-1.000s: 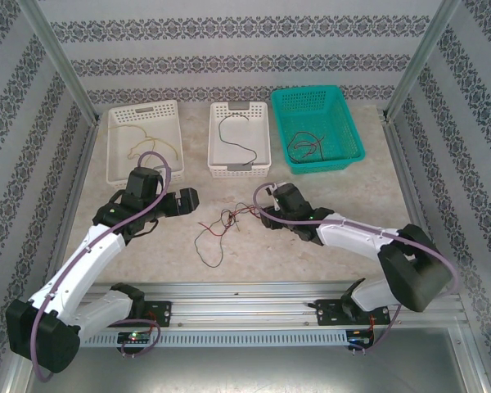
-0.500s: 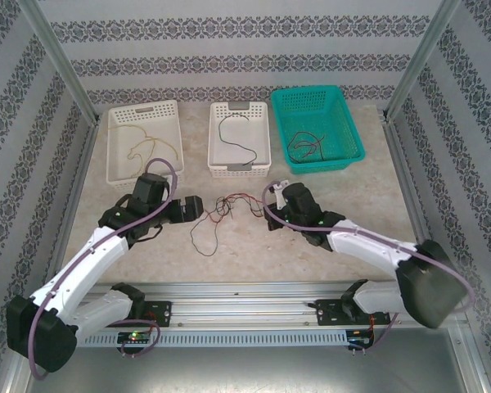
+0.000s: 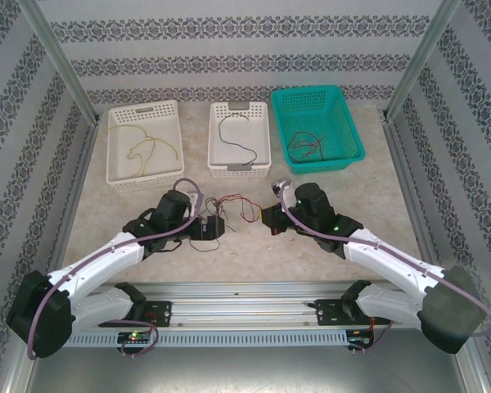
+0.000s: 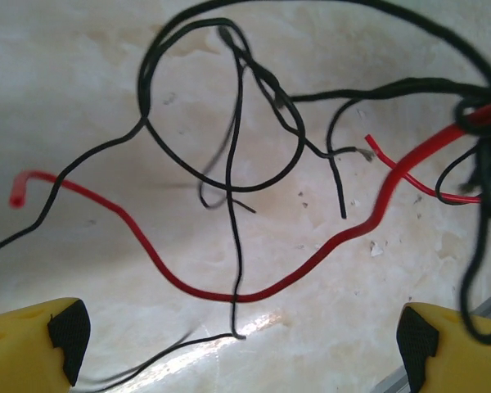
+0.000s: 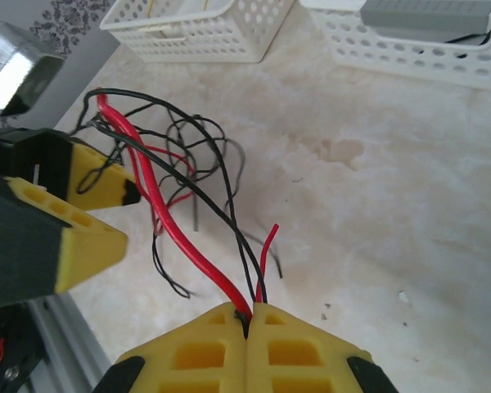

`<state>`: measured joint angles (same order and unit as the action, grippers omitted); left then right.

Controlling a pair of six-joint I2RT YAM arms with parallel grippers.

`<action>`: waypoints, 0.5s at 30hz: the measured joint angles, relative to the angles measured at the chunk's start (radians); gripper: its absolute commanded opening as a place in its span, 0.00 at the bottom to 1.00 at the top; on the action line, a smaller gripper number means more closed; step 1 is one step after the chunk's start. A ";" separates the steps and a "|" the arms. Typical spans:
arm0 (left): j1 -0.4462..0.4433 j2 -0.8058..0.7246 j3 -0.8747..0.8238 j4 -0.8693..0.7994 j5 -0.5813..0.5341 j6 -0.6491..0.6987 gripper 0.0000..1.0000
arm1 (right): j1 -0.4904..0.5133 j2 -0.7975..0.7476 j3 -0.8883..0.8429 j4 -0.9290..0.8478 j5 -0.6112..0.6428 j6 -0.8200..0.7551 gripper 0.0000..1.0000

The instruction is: Untangle the cables

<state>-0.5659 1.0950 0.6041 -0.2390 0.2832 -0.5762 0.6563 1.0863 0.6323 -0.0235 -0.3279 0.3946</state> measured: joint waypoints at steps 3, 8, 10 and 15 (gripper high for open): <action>-0.027 0.031 -0.001 0.027 -0.003 0.008 0.97 | 0.000 -0.017 0.010 -0.020 -0.017 0.006 0.00; -0.059 0.060 -0.009 0.054 -0.027 0.027 0.96 | 0.000 -0.053 0.029 -0.042 -0.039 0.026 0.00; -0.077 0.071 -0.010 0.054 -0.047 0.040 0.96 | 0.000 -0.059 0.037 -0.053 -0.043 0.029 0.00; -0.117 0.087 -0.012 0.054 -0.109 0.069 0.87 | 0.000 -0.061 0.050 -0.075 -0.057 0.048 0.00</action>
<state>-0.6830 1.1816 0.5922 -0.1852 0.1738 -0.5072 0.6559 1.0248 0.6823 -0.0982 -0.3847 0.4427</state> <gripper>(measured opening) 0.919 0.043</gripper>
